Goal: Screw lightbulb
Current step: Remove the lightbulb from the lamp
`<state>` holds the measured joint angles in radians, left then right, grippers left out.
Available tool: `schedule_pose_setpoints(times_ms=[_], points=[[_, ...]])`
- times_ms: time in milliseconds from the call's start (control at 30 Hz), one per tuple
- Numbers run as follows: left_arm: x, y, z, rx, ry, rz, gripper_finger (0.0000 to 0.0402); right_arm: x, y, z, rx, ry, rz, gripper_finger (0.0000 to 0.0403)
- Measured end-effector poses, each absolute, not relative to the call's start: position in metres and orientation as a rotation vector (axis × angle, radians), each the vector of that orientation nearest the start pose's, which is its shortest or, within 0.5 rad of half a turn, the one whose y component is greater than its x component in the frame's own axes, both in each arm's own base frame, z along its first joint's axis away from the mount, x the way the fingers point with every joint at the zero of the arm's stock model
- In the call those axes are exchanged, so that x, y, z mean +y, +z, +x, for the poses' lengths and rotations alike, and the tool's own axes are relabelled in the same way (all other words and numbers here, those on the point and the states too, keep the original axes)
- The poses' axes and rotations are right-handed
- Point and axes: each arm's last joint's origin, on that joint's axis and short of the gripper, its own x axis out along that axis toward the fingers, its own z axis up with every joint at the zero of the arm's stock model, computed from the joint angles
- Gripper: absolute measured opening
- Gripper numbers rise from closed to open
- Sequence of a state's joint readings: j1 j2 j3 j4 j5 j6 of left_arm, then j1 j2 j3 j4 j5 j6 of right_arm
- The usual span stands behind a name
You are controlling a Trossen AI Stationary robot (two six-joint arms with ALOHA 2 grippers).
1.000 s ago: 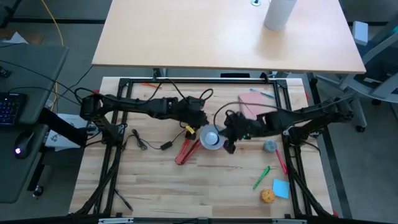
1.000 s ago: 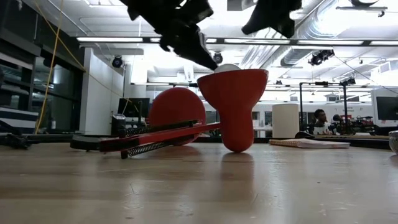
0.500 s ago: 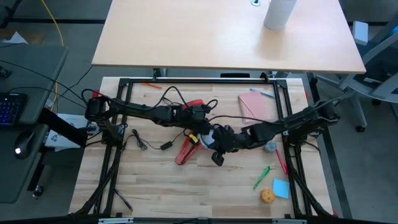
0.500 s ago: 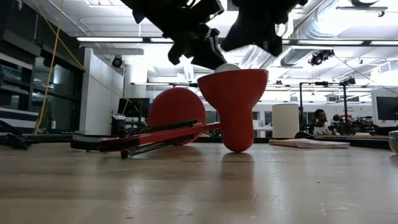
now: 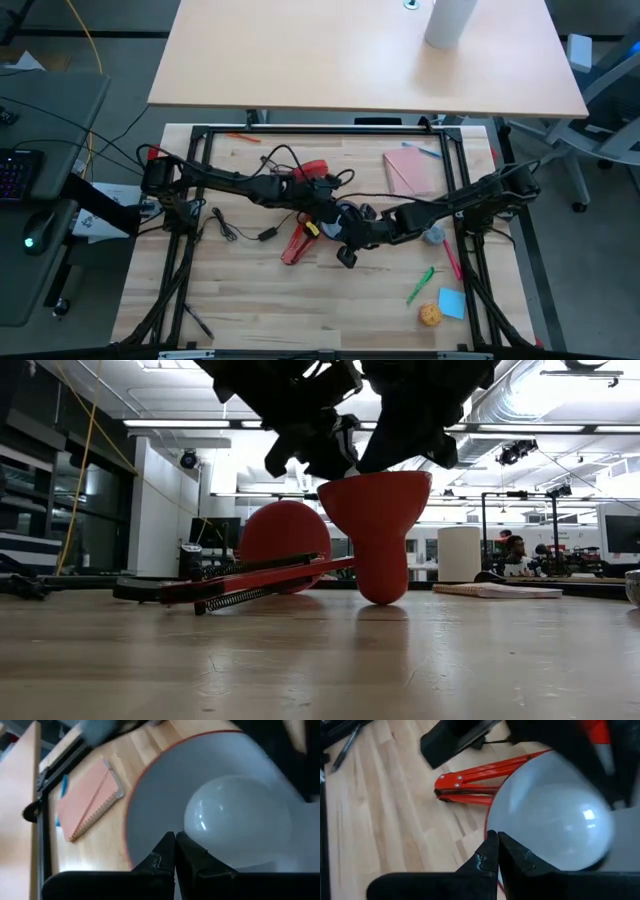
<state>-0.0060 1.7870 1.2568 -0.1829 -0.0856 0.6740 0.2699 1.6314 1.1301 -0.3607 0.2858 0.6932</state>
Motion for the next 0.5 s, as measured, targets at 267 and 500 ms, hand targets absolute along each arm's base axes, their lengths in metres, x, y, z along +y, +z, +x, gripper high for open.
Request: schedule_pose_setpoints(times_ms=[267,500], points=[[-0.007,0.224,0.390,0.738,-0.149,0.680,0.0000,0.081,0.228,0.324,0.851,-0.321,0.394,0.0000],[-0.006,0.222,0.384,0.818,-0.137,0.624,0.0000,0.069,0.242,0.303,0.892,-0.437,0.316,0.0000]])
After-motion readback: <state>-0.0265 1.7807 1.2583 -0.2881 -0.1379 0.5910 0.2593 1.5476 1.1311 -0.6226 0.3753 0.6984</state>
